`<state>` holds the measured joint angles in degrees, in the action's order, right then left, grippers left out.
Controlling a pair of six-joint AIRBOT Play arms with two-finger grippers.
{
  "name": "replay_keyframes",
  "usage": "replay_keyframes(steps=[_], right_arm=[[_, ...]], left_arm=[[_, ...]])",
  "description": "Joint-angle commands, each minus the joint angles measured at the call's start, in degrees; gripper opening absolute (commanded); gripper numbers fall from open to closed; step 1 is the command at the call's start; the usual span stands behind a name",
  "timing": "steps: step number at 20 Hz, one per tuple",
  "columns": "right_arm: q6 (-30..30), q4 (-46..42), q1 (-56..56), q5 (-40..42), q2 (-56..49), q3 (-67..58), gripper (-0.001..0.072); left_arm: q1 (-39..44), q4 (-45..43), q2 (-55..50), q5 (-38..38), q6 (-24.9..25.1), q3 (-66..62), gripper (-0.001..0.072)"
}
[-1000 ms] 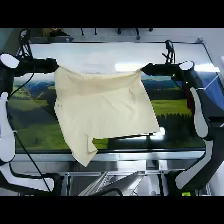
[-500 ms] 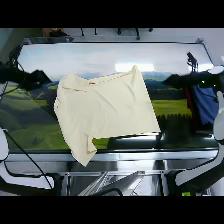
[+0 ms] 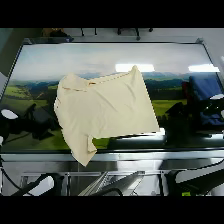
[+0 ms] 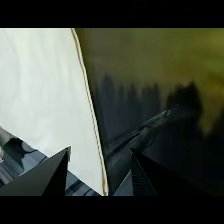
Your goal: Fold the shirts.
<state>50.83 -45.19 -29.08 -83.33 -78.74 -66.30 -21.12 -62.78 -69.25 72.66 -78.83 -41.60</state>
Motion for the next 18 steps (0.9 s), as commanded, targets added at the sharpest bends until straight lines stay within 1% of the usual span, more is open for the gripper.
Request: replay_keyframes(steps=[1, 5, 8, 9, 10, 11, 12, 15, 18], right_arm=[[-2.9, -0.3, 1.8, 2.0, 0.1, 6.1, 0.0421], [-3.4, -0.2, 6.7, 5.5, 0.1, 9.3, 0.0421], [-3.5, -0.2, 11.1, 5.5, 0.0, 9.6, 0.042], [-3.5, 0.0, 12.3, 5.2, 0.0, 9.6, 0.042], [-3.5, 0.4, 13.4, 4.8, 0.0, 9.6, 0.0419], [-3.3, 0.8, 14.4, 4.0, 0.2, 9.6, 0.0332], [-3.3, 1.5, 15.0, 3.0, 0.7, 9.6, 0.0194], [-3.3, 6.6, 15.6, 1.7, 5.0, 8.7, 0.0018], [-3.3, 13.3, 15.4, 1.5, 12.9, 1.6, 0.0019]], left_arm=[[3.5, 1.4, 3.4, -7.3, 0.4, 10.2, 0.0669], [9.2, 6.0, 3.6, -14.9, 0.4, 12.2, 0.0669], [12.9, 5.9, 3.6, -17.0, 0.4, 12.1, 0.065], [13.6, 5.9, 3.6, -17.3, 0.4, 12.0, 0.0527], [13.8, 5.9, 3.7, -17.3, 0.4, 12.0, 0.0192], [13.8, 5.9, 3.7, -17.1, 0.4, 11.8, 0.0014], [13.8, 5.9, 3.7, -16.4, 0.4, 11.1, 0.0013], [13.8, 5.9, 4.7, -10.7, 1.0, 5.4, 0.0012], [13.8, 5.9, 11.6, -4.5, 0.5, -5.9, 0.0012]])
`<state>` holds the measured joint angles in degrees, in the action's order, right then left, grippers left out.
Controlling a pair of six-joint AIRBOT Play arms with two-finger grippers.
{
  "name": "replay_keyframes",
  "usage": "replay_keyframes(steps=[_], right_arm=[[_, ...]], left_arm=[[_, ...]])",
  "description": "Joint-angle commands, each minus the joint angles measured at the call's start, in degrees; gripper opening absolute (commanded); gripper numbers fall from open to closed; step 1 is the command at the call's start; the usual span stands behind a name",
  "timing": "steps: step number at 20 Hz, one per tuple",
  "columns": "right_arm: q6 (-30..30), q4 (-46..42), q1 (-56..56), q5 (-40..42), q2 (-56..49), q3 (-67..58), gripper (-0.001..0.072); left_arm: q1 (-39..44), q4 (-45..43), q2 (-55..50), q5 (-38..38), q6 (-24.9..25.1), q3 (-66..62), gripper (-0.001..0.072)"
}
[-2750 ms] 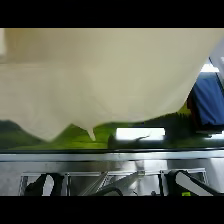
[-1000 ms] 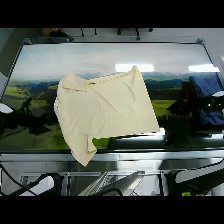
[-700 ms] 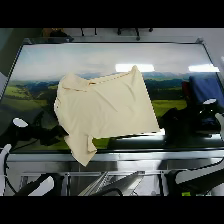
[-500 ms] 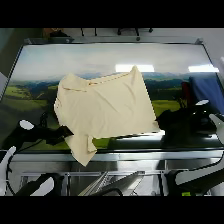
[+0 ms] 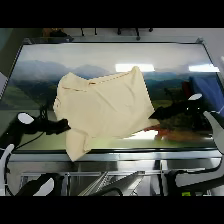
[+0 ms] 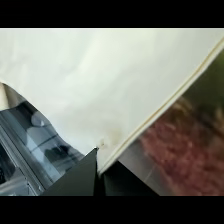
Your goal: Fold the shirts.
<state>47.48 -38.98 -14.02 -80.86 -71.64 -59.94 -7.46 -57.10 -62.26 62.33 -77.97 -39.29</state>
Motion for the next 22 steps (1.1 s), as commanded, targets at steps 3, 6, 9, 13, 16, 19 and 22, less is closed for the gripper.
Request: replay_keyframes(steps=[3, 6, 9, 13, 16, 19, 22], right_arm=[[0.1, 17.3, 0.0, 1.1, 13.5, -20.2, 0.0019], [0.1, 22.1, -2.1, 8.4, 19.2, -38.4, 0.0019], [0.1, 22.1, -5.0, 14.9, 24.1, -51.6, 0.0019], [0.0, 19.5, -6.9, 19.7, 28.1, -56.6, 0.0019], [1.3, 16.0, -7.1, 16.7, 26.4, -56.3, 0.002], [6.1, 16.2, -6.8, 8.2, 18.6, -55.9, 0.0019], [6.5, 13.7, -1.7, 4.9, 9.6, -50.0, 0.0019]], left_arm=[[0.1, 0.1, 13.0, 9.1, -1.6, -27.0, 0.0012], [0.1, -0.9, 17.3, 9.6, -2.1, -50.7, 0.0011], [0.1, -6.6, 17.2, 10.3, -2.3, -73.8, 0.0011], [0.1, -9.8, 12.7, 11.2, -2.4, -91.5, 0.0012], [0.1, -9.0, 10.1, 11.3, -1.9, -90.3, 0.0012], [0.2, -4.1, 10.1, 7.5, 0.7, -75.3, 0.0012], [0.5, 1.9, 5.3, 4.9, 5.6, -60.2, 0.0012]])
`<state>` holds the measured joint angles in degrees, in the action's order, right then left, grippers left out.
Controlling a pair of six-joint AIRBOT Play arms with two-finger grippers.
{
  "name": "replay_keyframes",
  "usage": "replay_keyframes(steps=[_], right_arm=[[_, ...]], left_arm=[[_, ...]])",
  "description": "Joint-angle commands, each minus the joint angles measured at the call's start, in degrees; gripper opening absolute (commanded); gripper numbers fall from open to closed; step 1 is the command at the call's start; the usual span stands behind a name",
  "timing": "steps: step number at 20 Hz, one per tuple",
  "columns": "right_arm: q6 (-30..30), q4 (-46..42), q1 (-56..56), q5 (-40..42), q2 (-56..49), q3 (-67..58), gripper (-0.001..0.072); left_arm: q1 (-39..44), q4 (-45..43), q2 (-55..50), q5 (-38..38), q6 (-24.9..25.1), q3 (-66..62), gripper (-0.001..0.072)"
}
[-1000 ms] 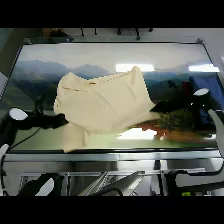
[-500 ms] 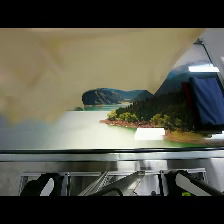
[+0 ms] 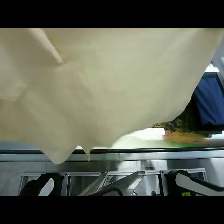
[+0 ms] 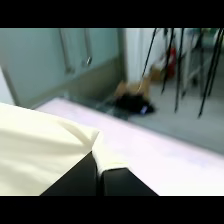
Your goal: Fold the shirts.
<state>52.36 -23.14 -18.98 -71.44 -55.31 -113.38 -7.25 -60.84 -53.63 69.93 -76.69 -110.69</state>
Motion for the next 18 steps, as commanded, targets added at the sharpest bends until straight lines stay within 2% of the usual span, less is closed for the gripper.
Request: replay_keyframes(steps=[1, 5, 7, 9, 10, 11, 12, 13, 15, 18], right_arm=[[1.6, -5.5, 5.8, -3.8, -9.8, 6.1, 0.0019], [0.7, -17.9, 12.7, 6.8, -25.6, 13.5, 0.0019], [0.7, -19.1, 13.4, 14.7, -35.1, 13.5, 0.0019], [-1.7, -16.9, 13.4, 21.9, -41.5, 12.8, 0.003], [-1.9, -15.4, 13.3, 24.1, -43.3, 12.1, 0.0175], [-1.9, -15.3, 13.3, 26.1, -43.9, 11.3, 0.035], [-2.8, -15.4, 13.3, 26.6, -43.7, 10.5, 0.0379], [-3.1, -15.8, 12.9, 25.7, -43.1, 9.3, 0.0381], [-2.0, -16.7, 10.5, 20.5, -39.7, 8.1, 0.0382], [1.1, -16.9, 3.7, 8.1, -33.6, 8.2, 0.0353]], left_arm=[[1.6, 5.1, -6.3, -3.3, 5.4, 14.4, 0.0012], [3.7, 4.9, -25.7, -9.4, 8.8, 21.5, 0.0012], [3.3, 5.0, -39.2, -11.0, 8.8, 18.4, 0.0013], [3.4, 5.4, -51.2, -9.4, 8.7, 10.8, 0.0016], [3.4, 5.5, -55.9, -6.8, 8.7, 5.9, 0.0021], [3.4, 5.5, -59.5, -3.7, 8.3, 0.9, 0.0302], [3.3, 5.4, -62.2, -0.8, 6.1, -4.2, 0.07], [2.6, 5.4, -63.5, 2.1, 3.9, -8.3, 0.0693], [0.8, 5.3, -61.6, 4.8, 3.1, -11.0, 0.0693], [-5.6, 5.3, -52.2, 6.8, 2.6, -2.9, 0.0692]])
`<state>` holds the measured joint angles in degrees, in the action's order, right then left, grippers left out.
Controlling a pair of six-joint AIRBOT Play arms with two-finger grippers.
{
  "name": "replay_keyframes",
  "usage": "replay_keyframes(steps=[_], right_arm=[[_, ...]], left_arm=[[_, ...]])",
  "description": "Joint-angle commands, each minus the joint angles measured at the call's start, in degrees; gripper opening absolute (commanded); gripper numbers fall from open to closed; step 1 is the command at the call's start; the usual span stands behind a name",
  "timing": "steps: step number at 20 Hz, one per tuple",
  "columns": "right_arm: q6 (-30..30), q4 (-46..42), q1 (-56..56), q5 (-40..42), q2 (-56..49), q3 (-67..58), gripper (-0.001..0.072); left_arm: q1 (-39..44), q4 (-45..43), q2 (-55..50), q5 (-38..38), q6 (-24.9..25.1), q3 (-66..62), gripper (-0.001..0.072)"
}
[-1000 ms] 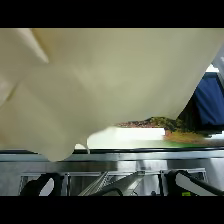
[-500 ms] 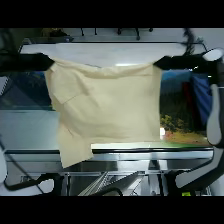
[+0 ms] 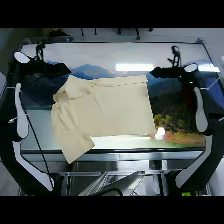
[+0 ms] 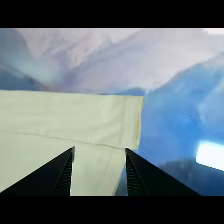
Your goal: Fold the shirts.
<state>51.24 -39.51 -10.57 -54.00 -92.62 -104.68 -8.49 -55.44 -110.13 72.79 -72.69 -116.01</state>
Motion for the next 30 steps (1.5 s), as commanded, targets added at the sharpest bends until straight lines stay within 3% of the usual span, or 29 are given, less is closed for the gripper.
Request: replay_keyframes(steps=[1, 5, 11, 16, 21, 22, 23, 24, 25, 28, 29, 30], right_arm=[[3.1, -0.5, -7.3, -14.3, 5.1, -0.4, 0.0355], [4.5, -0.6, -15.2, -29.0, 9.2, 6.0, 0.0354], [3.0, -0.4, -20.0, -27.3, 15.8, 32.5, 0.0355], [0.1, 2.3, -19.9, -25.9, 16.3, 43.9, 0.0361], [-0.5, 2.9, -19.9, -26.0, 16.3, 46.5, 0.0362], [-0.5, 2.9, -19.9, -26.0, 16.3, 46.8, 0.0362], [-0.5, 2.9, -19.9, -26.4, 16.3, 47.2, 0.0362], [-0.5, 2.8, -19.9, -27.0, 16.3, 47.8, 0.0362], [-0.5, 2.7, -19.9, -27.7, 16.3, 48.6, 0.0362], [-0.7, 2.1, -18.9, -27.6, 16.3, 51.6, 0.0362], [-0.7, 1.6, -17.8, -26.7, 16.2, 52.5, 0.0362], [-0.7, 0.6, -16.2, -25.2, 16.2, 53.2, 0.0362]], left_arm=[[-7.1, -0.1, 7.4, 6.1, -1.5, 6.2, 0.0692], [-16.5, -0.1, 17.4, 15.2, -2.3, 26.2, 0.0692], [-27.6, -0.6, 28.9, 7.7, 3.3, 59.8, 0.069], [-30.6, -0.5, 28.4, 0.3, 5.7, 68.9, 0.069], [-25.6, 5.3, 21.8, -4.7, 9.0, 69.9, 0.069], [-24.4, 7.4, 20.4, -5.0, 10.3, 69.9, 0.0634], [-23.3, 8.7, 19.3, -5.3, 11.9, 69.7, 0.045], [-22.5, 8.5, 18.4, -5.2, 12.3, 68.9, 0.0312], [-22.0, 8.5, 17.6, -4.3, 12.3, 68.0, 0.0229], [-21.9, 8.4, 17.2, -0.8, 12.2, 64.8, 0.0181], [-21.9, 8.4, 17.2, 0.1, 12.3, 63.7, 0.0013], [-21.9, 8.6, 17.2, 0.8, 12.2, 62.8, 0.0013]])
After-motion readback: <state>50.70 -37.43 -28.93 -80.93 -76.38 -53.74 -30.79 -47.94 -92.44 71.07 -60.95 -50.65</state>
